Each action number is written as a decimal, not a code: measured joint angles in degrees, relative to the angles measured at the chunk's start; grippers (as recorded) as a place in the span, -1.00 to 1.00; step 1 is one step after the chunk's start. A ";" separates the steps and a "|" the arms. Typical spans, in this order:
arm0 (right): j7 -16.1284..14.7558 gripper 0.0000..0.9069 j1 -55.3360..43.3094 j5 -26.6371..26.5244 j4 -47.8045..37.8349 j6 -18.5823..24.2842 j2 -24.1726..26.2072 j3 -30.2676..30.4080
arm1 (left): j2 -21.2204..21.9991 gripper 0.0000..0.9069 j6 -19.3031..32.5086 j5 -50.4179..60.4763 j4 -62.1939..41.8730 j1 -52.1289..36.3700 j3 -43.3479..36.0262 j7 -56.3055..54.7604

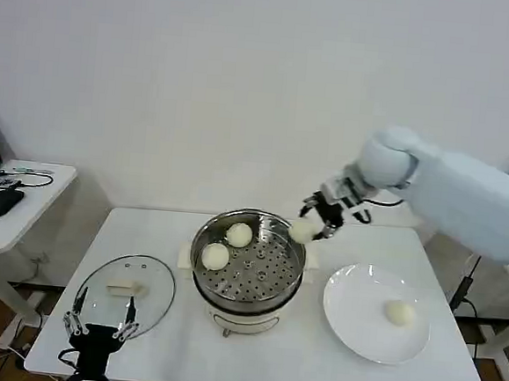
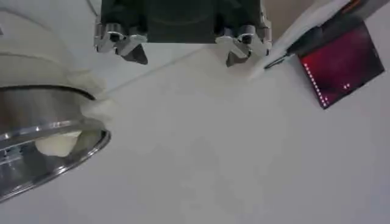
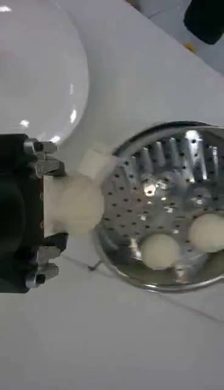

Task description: Take steamed baozi put them in steamer then cover it.

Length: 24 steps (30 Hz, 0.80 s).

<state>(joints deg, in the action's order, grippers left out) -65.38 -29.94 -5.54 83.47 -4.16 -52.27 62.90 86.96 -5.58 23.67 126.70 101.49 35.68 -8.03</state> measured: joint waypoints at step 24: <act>1.86 0.38 5.25 8.40 -0.03 12.37 -11.94 6.33 | 0.51 1.00 -0.02 0.60 1.64 0.38 1.58 -0.37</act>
<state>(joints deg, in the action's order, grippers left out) -63.52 -24.69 2.87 83.44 8.21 -64.20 69.23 87.46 -5.59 24.27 128.34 101.88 37.25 -8.40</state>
